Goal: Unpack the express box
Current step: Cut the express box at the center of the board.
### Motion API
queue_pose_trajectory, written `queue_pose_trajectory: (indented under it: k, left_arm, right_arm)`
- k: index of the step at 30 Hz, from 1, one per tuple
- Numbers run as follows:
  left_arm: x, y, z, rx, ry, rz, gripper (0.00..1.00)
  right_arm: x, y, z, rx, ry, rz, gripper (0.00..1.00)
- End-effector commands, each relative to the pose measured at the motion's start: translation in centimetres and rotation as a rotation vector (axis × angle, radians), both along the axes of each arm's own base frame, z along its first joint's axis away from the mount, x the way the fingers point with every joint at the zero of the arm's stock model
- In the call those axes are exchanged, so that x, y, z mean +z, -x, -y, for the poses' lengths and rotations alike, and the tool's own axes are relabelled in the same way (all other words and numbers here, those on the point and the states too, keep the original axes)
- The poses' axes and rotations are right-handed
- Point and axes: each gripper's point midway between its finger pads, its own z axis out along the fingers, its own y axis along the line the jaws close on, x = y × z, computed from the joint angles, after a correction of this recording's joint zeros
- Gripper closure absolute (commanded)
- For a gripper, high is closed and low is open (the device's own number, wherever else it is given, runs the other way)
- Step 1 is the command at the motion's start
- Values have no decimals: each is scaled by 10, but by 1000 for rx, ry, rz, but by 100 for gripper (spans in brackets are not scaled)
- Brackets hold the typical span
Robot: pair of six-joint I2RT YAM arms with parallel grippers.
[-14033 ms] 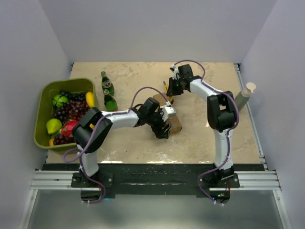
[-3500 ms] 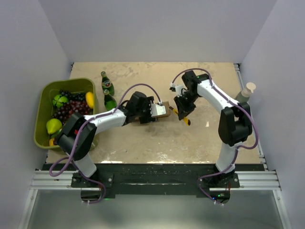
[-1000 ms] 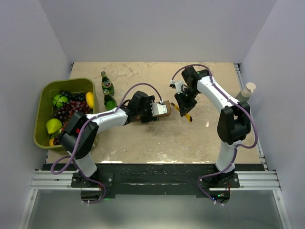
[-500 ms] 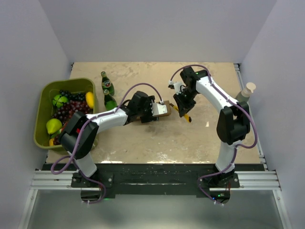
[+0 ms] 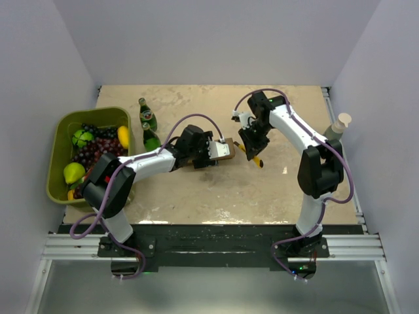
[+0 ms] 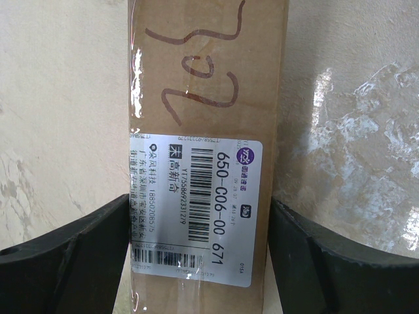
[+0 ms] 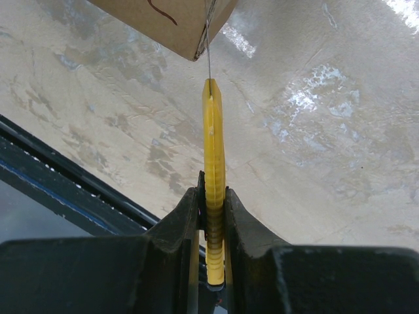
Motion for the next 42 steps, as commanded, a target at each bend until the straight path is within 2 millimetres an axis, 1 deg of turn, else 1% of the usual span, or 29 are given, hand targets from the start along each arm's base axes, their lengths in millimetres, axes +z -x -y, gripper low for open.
queue_pose_trajectory:
  k: [1,6,13,17,19,22,23,25,26,29,34,36,37,38,39,42]
  left_arm:
    - [-36,19,-8,6,-57,-109,100]
    - [-36,20,-8,7,-56,-110,100]
    - [-35,19,-7,6,-54,-108,100]
    - [-35,18,-6,7,-48,-110,100]
    - [-34,18,-5,6,-45,-110,100]
    - [-32,15,-5,13,-43,-96,100]
    - [-30,12,-6,27,-46,-84,100]
    - [-24,5,-9,51,-50,-49,100]
    - [-20,3,-9,58,-47,-35,100]
    - [-17,1,-13,76,-53,-20,100]
    - [-18,6,-15,76,-51,-29,100]
    - [-17,8,-16,76,-47,-30,100]
    - [-20,10,-18,77,-51,-37,100]
    - [-20,11,-18,76,-51,-37,100]
    - [-14,7,-15,78,-31,-12,100]
    - [-19,12,-16,68,-37,-24,100]
  right_arm:
    - [-2,-2,0,-9,14,-3,100]
    - [-7,-4,0,-6,23,-10,100]
    - [-12,-2,1,-2,32,-27,100]
    - [-14,4,2,28,45,-45,100]
    - [-18,7,7,36,79,-49,100]
    - [-25,23,10,46,96,-100,100]
    - [-30,33,10,50,97,-134,100]
    - [-32,41,13,46,101,-155,100]
    - [-35,48,13,48,96,-183,100]
    - [-40,56,14,44,99,-217,100]
    - [-40,58,10,42,80,-238,100]
    - [-40,65,9,43,65,-260,100]
    - [-40,67,11,43,71,-258,100]
    - [-36,67,11,48,68,-243,100]
    - [-33,66,11,50,69,-232,100]
    - [-20,64,14,57,65,-175,100]
